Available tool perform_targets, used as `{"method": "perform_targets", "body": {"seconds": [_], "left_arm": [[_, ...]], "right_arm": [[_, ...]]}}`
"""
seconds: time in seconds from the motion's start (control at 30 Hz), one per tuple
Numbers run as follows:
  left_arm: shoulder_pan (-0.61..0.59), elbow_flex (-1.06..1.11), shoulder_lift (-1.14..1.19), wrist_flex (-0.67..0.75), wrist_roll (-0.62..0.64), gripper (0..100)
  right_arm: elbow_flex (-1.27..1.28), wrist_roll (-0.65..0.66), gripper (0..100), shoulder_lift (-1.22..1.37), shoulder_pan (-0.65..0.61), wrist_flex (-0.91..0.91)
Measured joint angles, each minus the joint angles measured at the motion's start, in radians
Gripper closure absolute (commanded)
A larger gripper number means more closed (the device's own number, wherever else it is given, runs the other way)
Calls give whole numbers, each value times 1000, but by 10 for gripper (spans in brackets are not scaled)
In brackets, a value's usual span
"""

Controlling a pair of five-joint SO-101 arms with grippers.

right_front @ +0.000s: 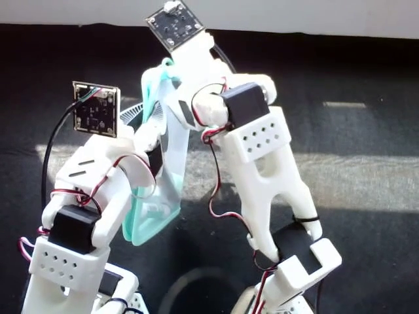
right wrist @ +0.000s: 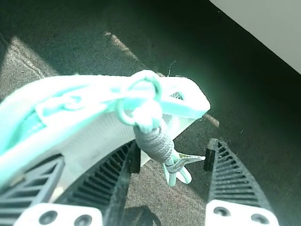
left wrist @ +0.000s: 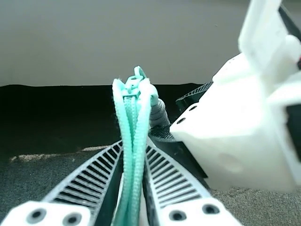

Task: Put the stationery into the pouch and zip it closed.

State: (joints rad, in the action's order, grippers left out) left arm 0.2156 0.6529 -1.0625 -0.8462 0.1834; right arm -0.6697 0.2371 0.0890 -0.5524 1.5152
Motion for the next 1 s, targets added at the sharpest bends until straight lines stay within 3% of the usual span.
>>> {"method": "perform_targets", "body": {"seconds": [0.6, 0.83, 1.0], "left_arm": [[5, 0, 0, -48, 0, 990], [55, -29, 2, -147, -2, 990], [64, -38, 2, -169, -83, 990]], "right_arm": [[0, 64, 771, 29, 0, -69], [0, 68, 771, 84, 2, -71], [0, 120, 776, 84, 2, -77]]}}
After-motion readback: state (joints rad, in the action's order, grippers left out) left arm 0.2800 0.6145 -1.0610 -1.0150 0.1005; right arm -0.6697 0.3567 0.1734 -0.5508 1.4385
